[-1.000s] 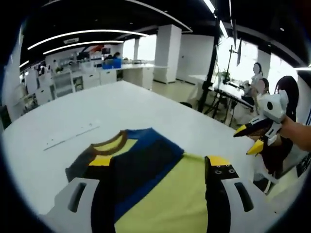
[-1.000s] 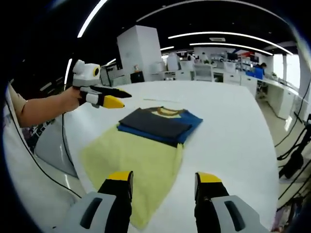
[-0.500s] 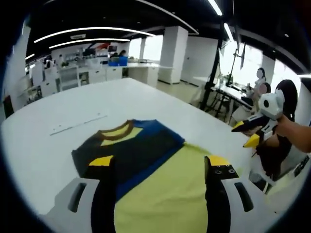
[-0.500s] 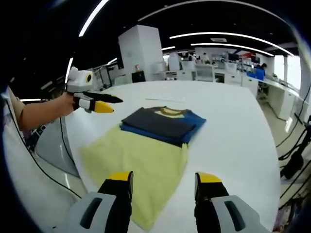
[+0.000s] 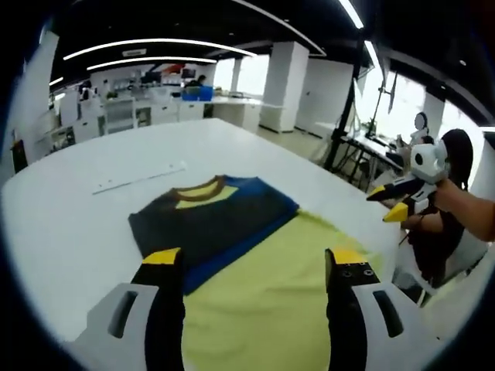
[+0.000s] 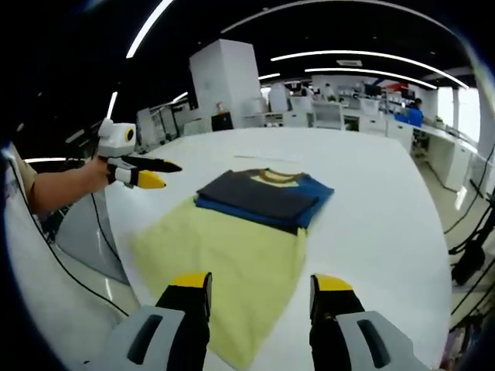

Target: Fold the garment on the visible template until the final outline fits inside the template.

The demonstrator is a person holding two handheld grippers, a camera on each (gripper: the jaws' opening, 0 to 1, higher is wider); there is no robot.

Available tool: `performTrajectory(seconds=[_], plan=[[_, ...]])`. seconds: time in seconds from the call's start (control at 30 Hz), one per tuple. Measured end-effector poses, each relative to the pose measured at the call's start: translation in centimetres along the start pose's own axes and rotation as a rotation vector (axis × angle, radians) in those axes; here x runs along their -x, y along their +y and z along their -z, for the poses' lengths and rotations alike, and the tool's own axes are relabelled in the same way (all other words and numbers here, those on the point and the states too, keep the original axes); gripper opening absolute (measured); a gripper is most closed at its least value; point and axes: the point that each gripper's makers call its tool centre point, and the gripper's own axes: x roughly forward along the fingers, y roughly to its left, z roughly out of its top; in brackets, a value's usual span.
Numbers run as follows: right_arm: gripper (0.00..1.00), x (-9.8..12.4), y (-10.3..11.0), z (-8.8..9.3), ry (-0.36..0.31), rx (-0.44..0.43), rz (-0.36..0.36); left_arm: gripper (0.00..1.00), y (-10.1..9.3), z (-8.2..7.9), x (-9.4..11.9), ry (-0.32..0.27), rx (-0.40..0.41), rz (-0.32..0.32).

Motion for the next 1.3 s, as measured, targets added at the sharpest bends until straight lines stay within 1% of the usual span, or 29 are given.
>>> performTrajectory(seconds=[0.13, 0.33, 0.63, 0.93, 1.03, 1.3], plan=[[0.48, 0.1, 0.1, 0.2, 0.004, 0.000, 0.003, 0.71, 0.1, 0.9, 0.8, 0.003, 0.012, -0.004], [0.48, 0.0, 0.3, 0.2, 0.007, -0.004, 0.004, 0.71, 0.6, 2.4, 1.8, 0.023, 0.026, -0.014], [0.48, -0.4, 0.9, 0.4, 0.012, -0.005, -0.007, 0.70, 0.4, 4.2, 3.0, 0.031, 0.056, -0.018], [0.49, -0.5, 1.1, 1.2, 0.027, -0.006, -0.013, 0.70, 1.2, 6.3, 4.5, 0.045, 0.090, -0.045], [0.49, -0.6, 1.2, 1.7, 0.035, -0.010, -0.017, 0.70, 1.5, 7.4, 4.9, 0.060, 0.095, -0.056], [0.48, -0.6, 1.2, 2.4, 0.048, -0.013, -0.023, 0.70, 1.5, 9.8, 5.6, 0.098, 0.109, -0.060]])
